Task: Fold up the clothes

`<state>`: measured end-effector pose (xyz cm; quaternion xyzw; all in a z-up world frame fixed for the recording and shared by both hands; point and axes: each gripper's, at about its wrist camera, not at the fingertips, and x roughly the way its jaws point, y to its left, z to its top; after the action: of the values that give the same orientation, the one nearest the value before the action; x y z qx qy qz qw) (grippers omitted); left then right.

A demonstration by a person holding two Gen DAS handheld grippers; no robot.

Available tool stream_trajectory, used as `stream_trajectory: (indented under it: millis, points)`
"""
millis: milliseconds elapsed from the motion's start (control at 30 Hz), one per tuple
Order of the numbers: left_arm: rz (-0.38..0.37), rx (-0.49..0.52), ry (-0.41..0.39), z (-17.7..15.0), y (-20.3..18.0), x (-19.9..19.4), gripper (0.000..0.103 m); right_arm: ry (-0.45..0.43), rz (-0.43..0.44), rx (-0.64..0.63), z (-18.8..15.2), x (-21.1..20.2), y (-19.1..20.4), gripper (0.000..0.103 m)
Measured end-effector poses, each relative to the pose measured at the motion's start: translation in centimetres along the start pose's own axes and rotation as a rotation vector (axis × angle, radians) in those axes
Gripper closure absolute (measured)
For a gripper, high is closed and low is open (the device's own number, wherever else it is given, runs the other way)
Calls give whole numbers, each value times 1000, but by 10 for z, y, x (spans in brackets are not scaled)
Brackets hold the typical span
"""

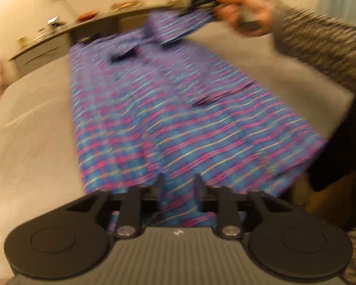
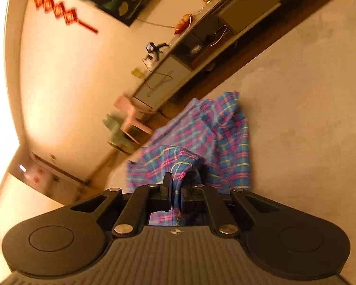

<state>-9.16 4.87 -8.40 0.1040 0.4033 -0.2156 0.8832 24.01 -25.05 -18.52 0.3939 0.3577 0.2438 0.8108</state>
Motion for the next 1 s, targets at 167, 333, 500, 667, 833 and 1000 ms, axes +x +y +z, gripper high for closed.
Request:
stream_trajectory:
  millis: [167,333,500,667,833,1000]
  points:
    - [-113,-77,-148,23,28,-33,48,3,94,117,-13,5,24,97]
    - [-147,-254,-232,55,115,-21,46,75,212,79,-62,24,100,97]
    - [-288,-562,-218,59,194,38,46,195,245,168,-132,79,135,97]
    - [-320,-646,-191,39,206,64,41,257,-16,147,-170,103,104,95]
    - [-322,-565,-189,45,193,67,39,285,-165,2,-164,86,89,65]
    - [-221,-454,-236,65,175,58,38,183,-146,-184,-126,66,130,46]
